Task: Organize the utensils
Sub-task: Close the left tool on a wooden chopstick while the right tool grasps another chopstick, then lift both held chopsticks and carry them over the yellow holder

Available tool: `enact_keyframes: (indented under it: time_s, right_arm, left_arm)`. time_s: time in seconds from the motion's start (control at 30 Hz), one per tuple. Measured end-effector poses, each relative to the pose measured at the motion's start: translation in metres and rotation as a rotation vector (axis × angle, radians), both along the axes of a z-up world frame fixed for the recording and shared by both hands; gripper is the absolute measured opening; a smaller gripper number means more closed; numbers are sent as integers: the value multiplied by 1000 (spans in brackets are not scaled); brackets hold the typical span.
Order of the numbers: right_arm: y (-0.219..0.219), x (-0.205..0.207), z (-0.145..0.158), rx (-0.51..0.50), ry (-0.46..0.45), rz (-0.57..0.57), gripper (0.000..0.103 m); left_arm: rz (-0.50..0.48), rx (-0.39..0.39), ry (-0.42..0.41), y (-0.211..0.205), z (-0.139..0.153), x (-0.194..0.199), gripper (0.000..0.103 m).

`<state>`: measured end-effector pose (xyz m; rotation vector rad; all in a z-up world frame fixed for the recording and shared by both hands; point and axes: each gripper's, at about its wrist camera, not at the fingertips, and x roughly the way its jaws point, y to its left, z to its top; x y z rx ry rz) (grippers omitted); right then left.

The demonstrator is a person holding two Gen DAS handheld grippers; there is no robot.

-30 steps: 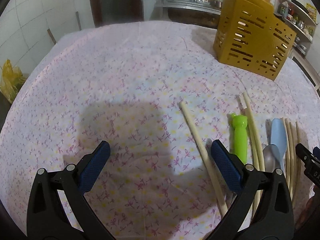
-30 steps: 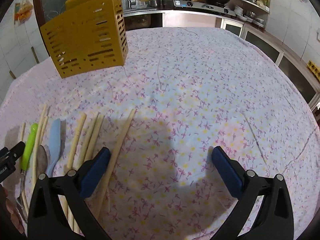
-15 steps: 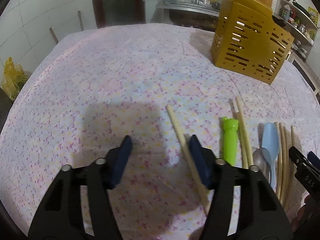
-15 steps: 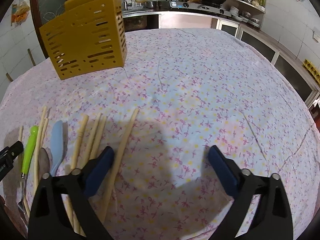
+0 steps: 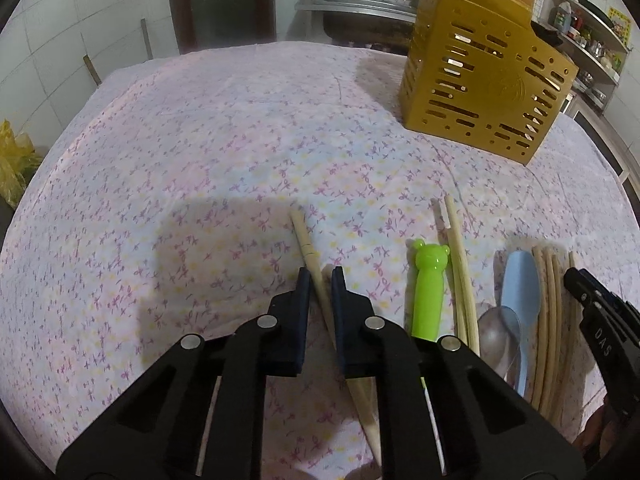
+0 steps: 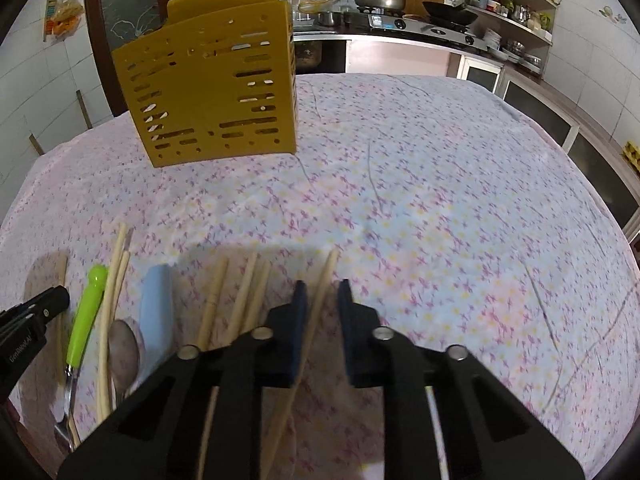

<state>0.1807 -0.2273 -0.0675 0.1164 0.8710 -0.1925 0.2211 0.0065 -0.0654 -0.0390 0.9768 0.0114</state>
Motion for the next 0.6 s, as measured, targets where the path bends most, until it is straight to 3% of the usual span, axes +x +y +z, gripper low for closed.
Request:
enact_keyframes:
  time_s: [0.27, 0.6]
  right_arm:
    - [-3, -2, 9, 58, -52, 14, 6]
    - [-10, -44, 69, 88, -314, 48, 6]
  left_arm:
    - [-12, -22, -17, -1, 5, 1, 7]
    - [-26, -37, -271, 3, 69, -41, 7]
